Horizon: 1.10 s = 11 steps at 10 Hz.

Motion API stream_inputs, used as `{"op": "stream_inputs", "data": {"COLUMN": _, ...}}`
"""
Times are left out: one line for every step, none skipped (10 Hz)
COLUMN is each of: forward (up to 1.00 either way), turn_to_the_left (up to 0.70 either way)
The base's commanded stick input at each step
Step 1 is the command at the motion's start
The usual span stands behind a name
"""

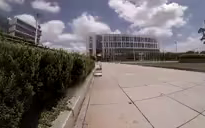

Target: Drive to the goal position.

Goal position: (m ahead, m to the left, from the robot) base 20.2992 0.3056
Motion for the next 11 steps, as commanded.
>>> {"op": "stream_inputs", "data": {"forward": 0.04, "turn_to_the_left": 0.0}}
{"op": "stream_inputs", "data": {"forward": 0.04, "turn_to_the_left": 0.0}}
{"op": "stream_inputs", "data": {"forward": 0.04, "turn_to_the_left": 0.0}}
{"op": "stream_inputs", "data": {"forward": 0.04, "turn_to_the_left": 0.0}}
{"op": "stream_inputs", "data": {"forward": 0.03, "turn_to_the_left": 0.0}}
{"op": "stream_inputs", "data": {"forward": 0.02, "turn_to_the_left": 0.0}}
{"op": "stream_inputs", "data": {"forward": 0.01, "turn_to_the_left": 0.0}}
{"op": "stream_inputs", "data": {"forward": 0.01, "turn_to_the_left": 0.0}}
{"op": "stream_inputs", "data": {"forward": 0.04, "turn_to_the_left": 0.0}}
{"op": "stream_inputs", "data": {"forward": 0.04, "turn_to_the_left": 0.0}}
{"op": "stream_inputs", "data": {"forward": 0.04, "turn_to_the_left": 0.0}}
